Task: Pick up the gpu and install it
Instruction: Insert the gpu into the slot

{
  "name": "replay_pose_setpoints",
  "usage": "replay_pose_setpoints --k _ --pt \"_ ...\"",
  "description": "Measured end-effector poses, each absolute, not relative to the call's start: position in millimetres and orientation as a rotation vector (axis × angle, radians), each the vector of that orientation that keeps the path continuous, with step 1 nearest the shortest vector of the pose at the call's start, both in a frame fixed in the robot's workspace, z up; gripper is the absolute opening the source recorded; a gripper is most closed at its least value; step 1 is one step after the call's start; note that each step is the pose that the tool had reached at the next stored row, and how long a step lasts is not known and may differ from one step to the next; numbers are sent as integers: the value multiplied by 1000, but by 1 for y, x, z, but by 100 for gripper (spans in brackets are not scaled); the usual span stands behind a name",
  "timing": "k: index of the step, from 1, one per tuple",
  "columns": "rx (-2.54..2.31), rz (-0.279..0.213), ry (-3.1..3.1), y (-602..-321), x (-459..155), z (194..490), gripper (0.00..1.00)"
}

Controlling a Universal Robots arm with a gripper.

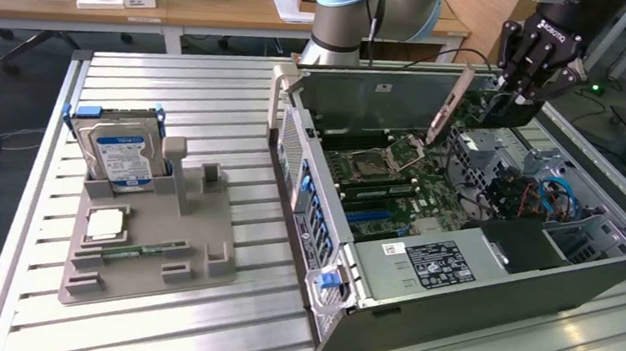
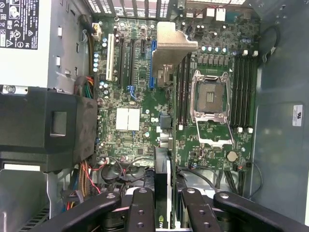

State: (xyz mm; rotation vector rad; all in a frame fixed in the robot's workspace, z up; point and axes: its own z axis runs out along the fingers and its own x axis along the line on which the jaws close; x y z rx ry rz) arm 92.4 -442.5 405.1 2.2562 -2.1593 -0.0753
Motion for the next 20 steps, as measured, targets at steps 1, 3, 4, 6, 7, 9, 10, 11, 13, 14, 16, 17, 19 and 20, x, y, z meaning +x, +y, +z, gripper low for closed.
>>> replay_pose_setpoints --k 1,3,4,6,7,9,10,11,13,14,16,17,19,20 --pt "2256 -75 -2159 -442 92 405 26" --pt "2256 -75 -2159 -442 92 405 26" --pt "2257 -75 -2159 -442 92 405 26" --pt "2258 -72 -2161 -442 92 404 26" --pt "2260 -67 -2163 -442 92 403 26" --pt "2264 -59 -2166 -442 90 400 26" --pt "2266 -55 -2168 -442 89 399 26" --pt "2270 -47 -2171 -442 86 396 26" --pt "2266 -45 -2176 -442 83 394 26" --pt "2263 -45 -2180 -442 82 393 26" --pt "2255 -45 -2188 -442 79 392 26" --pt "2251 -45 -2192 -442 77 391 26" --pt "2243 -45 -2200 -441 74 390 26" --pt "2239 -45 -2205 -441 72 389 26"
